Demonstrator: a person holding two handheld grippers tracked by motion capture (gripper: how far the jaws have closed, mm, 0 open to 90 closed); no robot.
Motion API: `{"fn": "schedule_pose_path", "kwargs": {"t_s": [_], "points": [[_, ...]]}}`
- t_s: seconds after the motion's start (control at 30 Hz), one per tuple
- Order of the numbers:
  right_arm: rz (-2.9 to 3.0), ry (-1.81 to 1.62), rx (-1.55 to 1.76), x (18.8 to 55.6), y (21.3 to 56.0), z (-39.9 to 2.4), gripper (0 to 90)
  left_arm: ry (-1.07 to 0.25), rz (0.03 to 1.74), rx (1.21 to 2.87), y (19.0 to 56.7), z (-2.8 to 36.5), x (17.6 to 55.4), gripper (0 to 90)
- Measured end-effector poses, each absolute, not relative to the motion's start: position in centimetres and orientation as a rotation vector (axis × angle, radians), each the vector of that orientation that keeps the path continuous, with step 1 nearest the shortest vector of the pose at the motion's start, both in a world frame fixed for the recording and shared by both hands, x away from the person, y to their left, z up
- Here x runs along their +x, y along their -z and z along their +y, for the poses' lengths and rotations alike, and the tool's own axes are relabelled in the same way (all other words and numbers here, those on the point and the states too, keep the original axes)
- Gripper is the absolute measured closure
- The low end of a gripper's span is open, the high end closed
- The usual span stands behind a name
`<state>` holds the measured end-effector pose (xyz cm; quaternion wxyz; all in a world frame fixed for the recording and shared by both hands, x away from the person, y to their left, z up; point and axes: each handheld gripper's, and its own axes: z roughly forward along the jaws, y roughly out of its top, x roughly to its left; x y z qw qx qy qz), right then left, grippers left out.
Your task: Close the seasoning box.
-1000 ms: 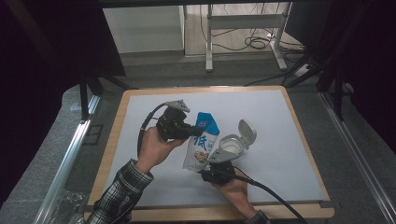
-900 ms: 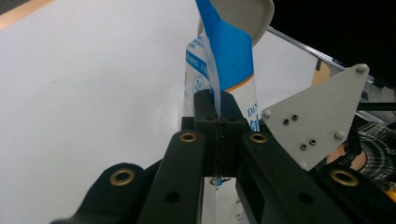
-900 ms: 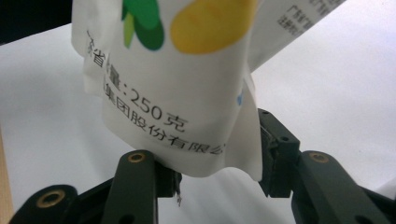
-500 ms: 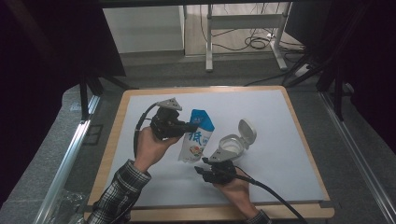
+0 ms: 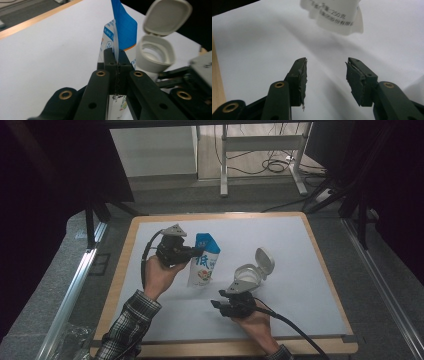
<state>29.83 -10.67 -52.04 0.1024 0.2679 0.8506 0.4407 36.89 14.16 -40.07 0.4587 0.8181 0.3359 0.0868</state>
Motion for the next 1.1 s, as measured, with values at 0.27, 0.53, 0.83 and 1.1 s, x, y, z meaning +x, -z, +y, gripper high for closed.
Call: {"fn": "schedule_pose_path", "kwargs": {"t_s": [0.27, 0.53, 0.83, 1.1], "points": [[2.545, -1.296, 0.786, 29.9, 52.0, -11.2, 51.1, -0.285, 0.866, 1.967, 41.4, 14.7, 38.3, 89.9], [2.571, -1.287, 0.762, 29.7, 51.7, -11.6, 51.1, -0.334, 0.857, 1.952, 42.5, 15.0, 38.6, 89.6], [2.583, -1.278, 0.750, 29.5, 51.6, -11.8, 51.1, -0.300, 0.875, 1.925, 44.0, 16.6, 37.8, 87.1], [2.609, -1.268, 0.744, 29.1, 51.6, -12.0, 50.4, -0.313, 0.880, 1.944, 44.3, 17.5, 36.2, 78.9]]}}
